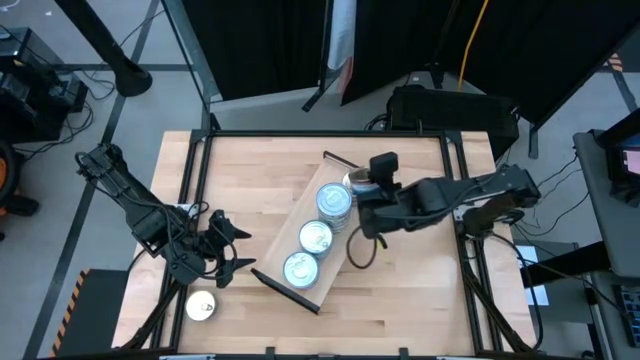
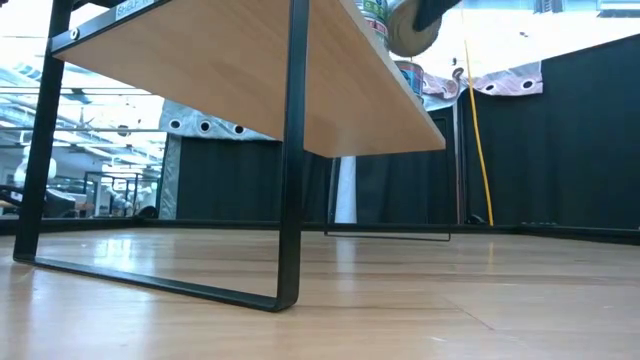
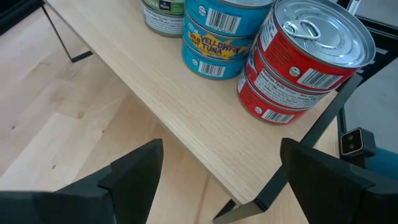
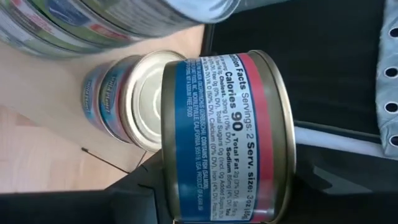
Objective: Stack canned seafood by type on shelf
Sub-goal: Stack the blue-pink tuna can on top of the other blue-pink tuna can on the shelf
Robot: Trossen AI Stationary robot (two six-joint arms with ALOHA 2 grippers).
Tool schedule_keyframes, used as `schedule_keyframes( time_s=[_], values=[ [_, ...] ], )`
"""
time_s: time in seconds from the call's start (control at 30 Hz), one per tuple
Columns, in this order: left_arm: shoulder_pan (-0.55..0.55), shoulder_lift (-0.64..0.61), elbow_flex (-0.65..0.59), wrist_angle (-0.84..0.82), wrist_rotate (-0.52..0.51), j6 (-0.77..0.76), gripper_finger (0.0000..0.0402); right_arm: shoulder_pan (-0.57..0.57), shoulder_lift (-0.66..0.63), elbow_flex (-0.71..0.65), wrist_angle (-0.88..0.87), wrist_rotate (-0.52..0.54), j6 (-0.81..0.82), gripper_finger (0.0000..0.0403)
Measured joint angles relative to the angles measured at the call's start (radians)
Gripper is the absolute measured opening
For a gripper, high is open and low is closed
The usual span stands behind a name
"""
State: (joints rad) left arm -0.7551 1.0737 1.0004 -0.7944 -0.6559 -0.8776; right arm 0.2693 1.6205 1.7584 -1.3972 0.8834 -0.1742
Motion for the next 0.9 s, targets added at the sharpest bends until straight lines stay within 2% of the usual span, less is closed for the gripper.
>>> schedule_keyframes(
  time_s=[0.23, 0.47, 0.6, 0.9],
  values=[
    [0.0, 0.0, 0.0, -0.002, 0.0, 0.001, 0.0322, -0.05, 0.062, 0.0, 0.005, -0.001, -0.026, 0.019],
    [0.0, 0.0, 0.0, -0.014, 0.0, 0.0, 0.0322, -0.076, 0.069, 0.0, 0.047, -0.024, -0.027, 0.0207],
    [0.0, 0.0, 0.0, -0.019, 0.0, 0.0, 0.0322, -0.088, 0.068, 0.0, 0.063, -0.033, -0.024, 0.0234],
    [0.0, 0.0, 0.0, -0.031, 0.005, 0.0, 0.0322, -0.112, 0.033, 0.0, 0.072, -0.159, 0.005, 0.0306]
  ],
)
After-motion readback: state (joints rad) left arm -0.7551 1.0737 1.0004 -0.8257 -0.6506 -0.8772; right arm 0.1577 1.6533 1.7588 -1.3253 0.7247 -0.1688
